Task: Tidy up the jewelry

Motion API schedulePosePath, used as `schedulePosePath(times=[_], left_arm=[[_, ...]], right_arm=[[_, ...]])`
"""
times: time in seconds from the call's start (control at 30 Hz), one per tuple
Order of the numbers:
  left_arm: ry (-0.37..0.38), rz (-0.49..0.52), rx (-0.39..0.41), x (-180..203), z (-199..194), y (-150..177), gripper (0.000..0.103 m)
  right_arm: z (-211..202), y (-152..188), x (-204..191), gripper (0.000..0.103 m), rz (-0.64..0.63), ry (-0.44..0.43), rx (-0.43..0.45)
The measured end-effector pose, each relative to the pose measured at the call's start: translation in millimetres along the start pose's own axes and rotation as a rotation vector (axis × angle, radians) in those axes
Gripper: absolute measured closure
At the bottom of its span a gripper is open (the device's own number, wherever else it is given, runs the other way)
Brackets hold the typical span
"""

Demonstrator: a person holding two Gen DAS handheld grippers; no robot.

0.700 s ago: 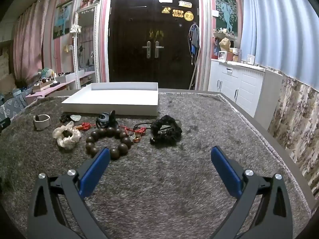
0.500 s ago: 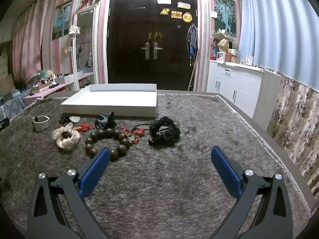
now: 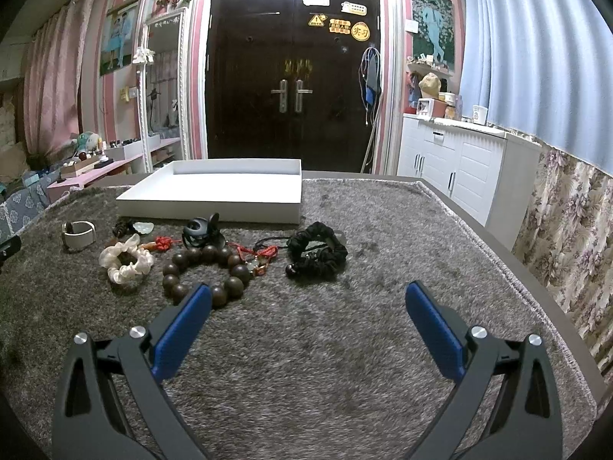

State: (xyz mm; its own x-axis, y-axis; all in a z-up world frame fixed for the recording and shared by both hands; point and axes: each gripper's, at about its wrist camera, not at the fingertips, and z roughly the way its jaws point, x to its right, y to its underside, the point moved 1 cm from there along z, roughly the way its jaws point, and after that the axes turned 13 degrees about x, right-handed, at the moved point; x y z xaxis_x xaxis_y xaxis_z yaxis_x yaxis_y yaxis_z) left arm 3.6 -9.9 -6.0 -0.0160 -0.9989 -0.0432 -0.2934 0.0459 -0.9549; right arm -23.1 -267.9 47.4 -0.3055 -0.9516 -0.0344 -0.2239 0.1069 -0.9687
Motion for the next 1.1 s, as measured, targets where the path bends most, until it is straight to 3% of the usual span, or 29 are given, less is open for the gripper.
schedulePosePath(times=[0.1,0.27,0.5,0.83,1.0,1.1], left_arm=[[-0.014,0.077,-0.025,13,0,-1,0.003],[-0.019,0.136,0.014,22,-3,0,0.003],[-0.009,0.049,-0.009,12,1,1,0.003],[-0.003,0.075,0.002,16,1,1,0.003],[0.046,0.044,0.010,14,-1,0,0.003],[0.066,0.002,-0.030,10,5,0,0.003]], right_arm=[[2,1,0,0.002,0.000,0.000,-0.006],[3,1,0,0.002,0.000,0.001,-0.014],[4,1,-1,0.002,-0.003,-0.001,-0.016],[4,2,-1,0.002,0.000,0.003,-0.014],[7,1,-3,0.002,-0.010,0.013,-0.027],[6,0,0,0.002,0.004,0.001,-0.026]])
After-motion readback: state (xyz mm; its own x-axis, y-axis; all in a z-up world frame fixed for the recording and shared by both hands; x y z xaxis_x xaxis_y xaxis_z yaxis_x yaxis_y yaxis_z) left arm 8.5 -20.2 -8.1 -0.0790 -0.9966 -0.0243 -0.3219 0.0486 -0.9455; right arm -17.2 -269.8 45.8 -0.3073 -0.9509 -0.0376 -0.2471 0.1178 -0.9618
